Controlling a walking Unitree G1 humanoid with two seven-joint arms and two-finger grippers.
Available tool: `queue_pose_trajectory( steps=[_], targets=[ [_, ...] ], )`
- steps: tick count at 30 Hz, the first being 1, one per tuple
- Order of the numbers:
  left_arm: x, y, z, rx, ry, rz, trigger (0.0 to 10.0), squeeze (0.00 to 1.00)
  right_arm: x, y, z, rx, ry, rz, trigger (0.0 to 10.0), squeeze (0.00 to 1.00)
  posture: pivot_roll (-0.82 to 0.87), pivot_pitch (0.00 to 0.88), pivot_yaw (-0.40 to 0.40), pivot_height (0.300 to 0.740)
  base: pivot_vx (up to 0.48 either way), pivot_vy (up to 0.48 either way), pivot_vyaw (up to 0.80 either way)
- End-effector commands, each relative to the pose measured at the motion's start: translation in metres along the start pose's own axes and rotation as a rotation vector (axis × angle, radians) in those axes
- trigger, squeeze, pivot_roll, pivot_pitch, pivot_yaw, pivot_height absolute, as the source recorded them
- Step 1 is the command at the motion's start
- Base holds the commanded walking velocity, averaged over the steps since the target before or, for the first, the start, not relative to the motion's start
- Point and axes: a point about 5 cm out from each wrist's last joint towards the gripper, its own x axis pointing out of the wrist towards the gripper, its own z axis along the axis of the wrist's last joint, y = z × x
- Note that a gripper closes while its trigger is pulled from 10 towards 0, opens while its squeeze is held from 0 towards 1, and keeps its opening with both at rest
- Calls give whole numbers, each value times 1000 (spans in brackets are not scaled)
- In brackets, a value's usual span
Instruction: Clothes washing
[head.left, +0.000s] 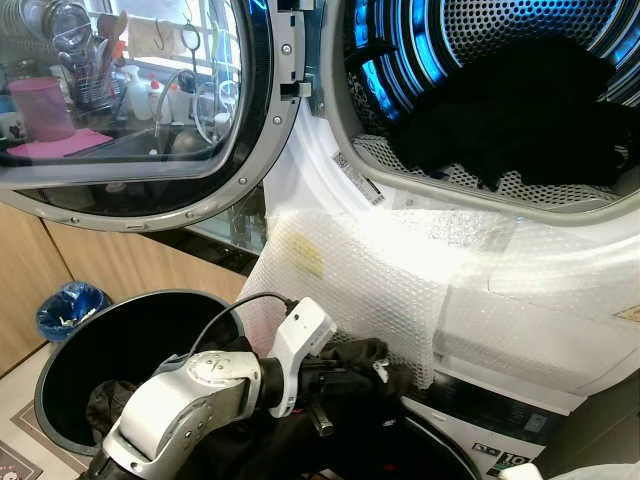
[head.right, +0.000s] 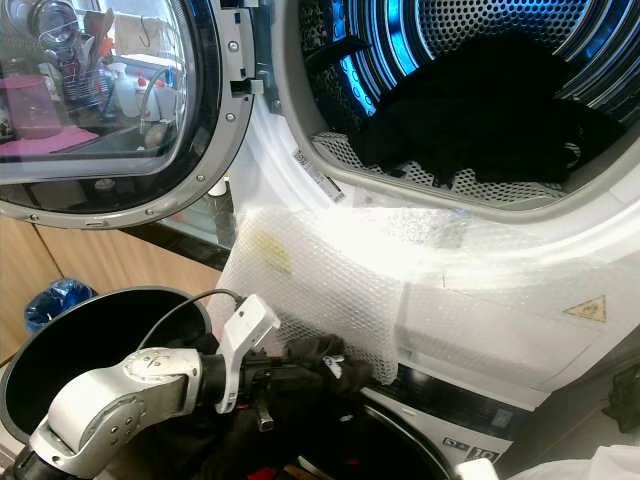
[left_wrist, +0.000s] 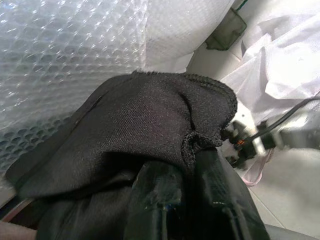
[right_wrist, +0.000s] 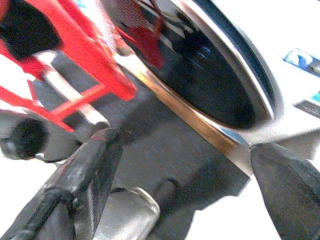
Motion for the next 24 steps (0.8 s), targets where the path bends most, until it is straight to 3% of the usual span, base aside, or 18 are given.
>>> queue_pose_trajectory(
  steps=[1,4,6,12,15,18,19,24],
  targets=[
    [-1,-3,2,24,-9,-15,0,0,-4,2,11,-34,-41,133,10000,1000,21,0,-1,740,0,0,0],
    [0,-3,0,22,-3,-17,0,0,-9,2,22,-36,-87,242,10000,1000,13,0,3,740,0,0,0],
    [2,-3,-2,8,0,-16,0,0,-11,10,31,-48,-125,377,10000,1000,2,0,9,740,0,0,0],
    [12,-14,-13,-15,36,-106,0,0,0,48,49,-137,-184,621,10000,1000,-18,0,18,740,0,0,0],
    [14,-13,-16,-6,48,-101,0,0,2,52,53,-137,-204,631,10000,1000,-19,0,16,740,0,0,0],
    [23,-8,-18,-8,68,-47,0,0,1,64,56,-193,-198,677,10000,1000,-25,0,17,740,0,0,0],
    [29,-7,-17,-12,65,-29,0,0,5,65,59,-206,-215,616,10000,1000,-26,0,11,740,0,0,0],
    [36,-8,-15,-15,60,-16,0,0,2,69,61,-142,-289,575,10000,1000,-22,0,8,740,0,0,0]
  ],
)
